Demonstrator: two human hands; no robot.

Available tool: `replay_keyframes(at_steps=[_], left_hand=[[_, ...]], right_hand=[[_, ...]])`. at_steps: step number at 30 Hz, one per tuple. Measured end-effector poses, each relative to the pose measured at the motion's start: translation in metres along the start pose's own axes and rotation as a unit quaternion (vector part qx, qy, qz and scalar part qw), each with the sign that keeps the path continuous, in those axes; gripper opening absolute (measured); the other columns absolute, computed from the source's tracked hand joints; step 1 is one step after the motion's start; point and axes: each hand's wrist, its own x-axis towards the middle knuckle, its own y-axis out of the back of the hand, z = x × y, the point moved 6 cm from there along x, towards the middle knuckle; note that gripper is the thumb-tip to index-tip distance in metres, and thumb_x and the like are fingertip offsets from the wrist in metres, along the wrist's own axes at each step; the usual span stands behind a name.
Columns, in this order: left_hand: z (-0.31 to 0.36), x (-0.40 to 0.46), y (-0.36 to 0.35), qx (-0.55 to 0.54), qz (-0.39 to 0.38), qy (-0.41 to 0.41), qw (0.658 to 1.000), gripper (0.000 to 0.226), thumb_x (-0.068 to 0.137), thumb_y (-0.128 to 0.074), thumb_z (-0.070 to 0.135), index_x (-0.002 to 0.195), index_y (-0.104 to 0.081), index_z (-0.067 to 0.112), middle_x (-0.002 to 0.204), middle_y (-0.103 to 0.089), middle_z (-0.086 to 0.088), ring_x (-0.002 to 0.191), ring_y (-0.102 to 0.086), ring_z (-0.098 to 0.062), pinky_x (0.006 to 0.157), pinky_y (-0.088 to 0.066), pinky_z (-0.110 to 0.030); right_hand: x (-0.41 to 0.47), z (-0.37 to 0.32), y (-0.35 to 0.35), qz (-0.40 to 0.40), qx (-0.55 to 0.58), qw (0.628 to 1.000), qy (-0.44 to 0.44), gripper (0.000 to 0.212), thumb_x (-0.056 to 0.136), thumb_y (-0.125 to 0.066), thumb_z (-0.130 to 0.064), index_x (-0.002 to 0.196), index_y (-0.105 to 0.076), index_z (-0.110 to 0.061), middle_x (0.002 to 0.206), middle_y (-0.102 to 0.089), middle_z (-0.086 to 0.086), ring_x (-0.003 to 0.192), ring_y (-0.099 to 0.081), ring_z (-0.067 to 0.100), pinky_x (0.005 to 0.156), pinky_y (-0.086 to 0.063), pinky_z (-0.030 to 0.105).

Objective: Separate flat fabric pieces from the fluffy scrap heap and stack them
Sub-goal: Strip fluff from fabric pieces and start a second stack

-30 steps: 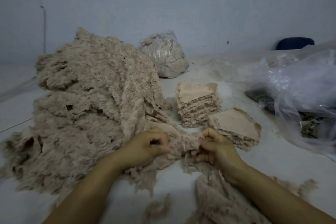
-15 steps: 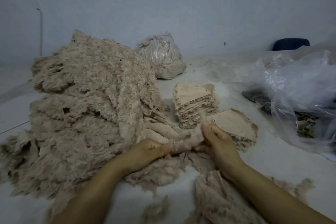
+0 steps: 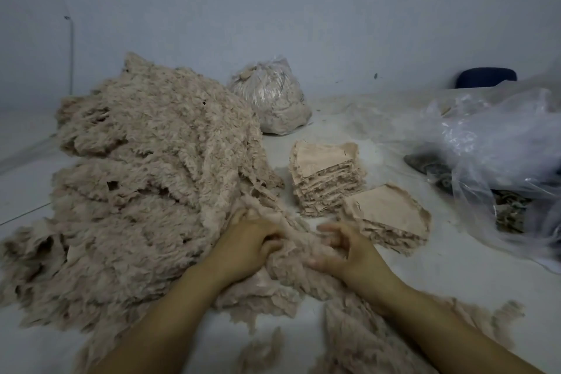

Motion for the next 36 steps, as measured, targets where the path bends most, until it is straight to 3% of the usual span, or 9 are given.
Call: replay_keyframes(at_steps=[2, 5, 11, 17, 22, 28, 31, 34, 36], left_hand=[[-0.004, -0.001, 0.004, -0.062, 0.054, 0.043, 0.996, 0.013, 0.095, -0.051, 0.018, 0.092, -0.063, 0.016, 0.088, -0.059, 0.007, 0.086, -0.053, -0.011, 0.083, -0.036, -0.024], [-0.016, -0.005, 0.008, -0.095, 0.118, 0.108, 0.983, 0.018, 0.098, -0.043, 0.012, 0.083, -0.051, 0.01, 0.076, -0.051, 0.002, 0.066, -0.045, -0.009, 0.06, -0.035, -0.022], [-0.016, -0.01, 0.001, -0.036, 0.071, 0.069, 0.994, 0.022, 0.1, -0.042, 0.018, 0.091, -0.057, 0.004, 0.088, -0.059, -0.008, 0.081, -0.054, -0.023, 0.075, -0.042, -0.038], [0.014, -0.008, 0.002, -0.126, 0.029, -0.012, 0.992, 0.029, 0.086, -0.054, 0.041, 0.081, -0.065, 0.014, 0.083, -0.056, 0.007, 0.085, -0.049, -0.006, 0.081, -0.035, -0.025], [0.009, -0.005, 0.005, -0.376, -0.009, 0.082, 0.923, 0.019, 0.091, -0.055, 0.037, 0.086, -0.059, 0.019, 0.08, -0.061, 0.003, 0.075, -0.057, -0.005, 0.073, -0.046, -0.025], [0.035, 0.013, 0.0, -0.329, -0.025, 0.073, 0.941, 0.013, 0.091, -0.061, 0.023, 0.079, -0.063, 0.027, 0.073, -0.061, 0.011, 0.068, -0.054, -0.002, 0.069, -0.044, -0.025], [0.023, 0.015, 0.002, -0.44, 0.067, 0.16, 0.881, 0.025, 0.096, -0.052, 0.017, 0.071, -0.056, 0.015, 0.064, -0.053, -0.002, 0.063, -0.048, -0.015, 0.063, -0.038, -0.027], [0.024, 0.01, 0.001, -0.545, 0.072, 0.162, 0.819, 0.026, 0.094, -0.052, 0.018, 0.069, -0.062, 0.016, 0.065, -0.056, -0.005, 0.063, -0.051, -0.018, 0.059, -0.043, -0.024], [0.034, 0.007, -0.004, -0.578, 0.035, 0.132, 0.805, 0.025, 0.087, -0.055, 0.022, 0.067, -0.069, 0.021, 0.067, -0.064, 0.005, 0.064, -0.058, -0.006, 0.059, -0.047, -0.017]], right_hand=[[-0.001, -0.001, 0.002, 0.006, 0.011, 1.0, 0.001, 0.008, 0.082, -0.073, -0.024, 0.081, -0.068, -0.018, 0.076, -0.062, 0.004, 0.064, -0.053, 0.012, 0.055, -0.041, 0.018], [-0.001, -0.01, 0.016, 0.092, 0.018, 0.994, 0.06, 0.028, 0.09, -0.064, -0.017, 0.063, -0.055, -0.017, 0.051, -0.045, -0.013, 0.05, -0.039, 0.001, 0.05, -0.034, 0.013], [-0.007, -0.027, 0.047, 0.213, 0.11, 0.962, 0.126, 0.026, 0.091, -0.06, -0.01, 0.066, -0.053, -0.008, 0.06, -0.041, 0.008, 0.054, -0.034, 0.011, 0.046, -0.031, 0.015], [-0.006, -0.031, 0.028, 0.1, 0.158, 0.973, 0.132, 0.004, 0.086, -0.064, -0.014, 0.082, -0.064, -0.015, 0.062, -0.057, -0.008, 0.059, -0.052, 0.004, 0.057, -0.045, 0.013], [-0.003, -0.024, 0.021, 0.012, 0.204, 0.975, 0.084, 0.037, 0.067, -0.075, -0.017, 0.101, -0.063, -0.01, 0.066, -0.065, -0.001, 0.061, -0.062, 0.012, 0.058, -0.052, 0.021], [-0.001, -0.029, 0.019, 0.081, 0.115, 0.983, 0.121, 0.022, 0.083, -0.068, -0.003, 0.099, -0.063, -0.017, 0.091, -0.069, -0.004, 0.085, -0.064, 0.01, 0.077, -0.052, 0.02], [-0.01, -0.037, 0.024, 0.134, 0.04, 0.978, 0.153, 0.009, 0.085, -0.067, -0.02, 0.083, -0.061, -0.014, 0.079, -0.063, -0.006, 0.072, -0.058, 0.011, 0.067, -0.048, 0.021], [-0.014, -0.034, 0.011, 0.084, 0.065, 0.99, 0.097, 0.04, 0.073, -0.065, -0.046, 0.074, -0.063, -0.006, 0.058, -0.058, -0.005, 0.053, -0.053, 0.006, 0.05, -0.042, 0.017], [-0.011, -0.029, -0.001, 0.042, 0.096, 0.993, 0.049, 0.033, 0.076, -0.072, -0.034, 0.082, -0.066, -0.002, 0.057, -0.06, -0.001, 0.049, -0.056, 0.008, 0.047, -0.044, 0.018]])
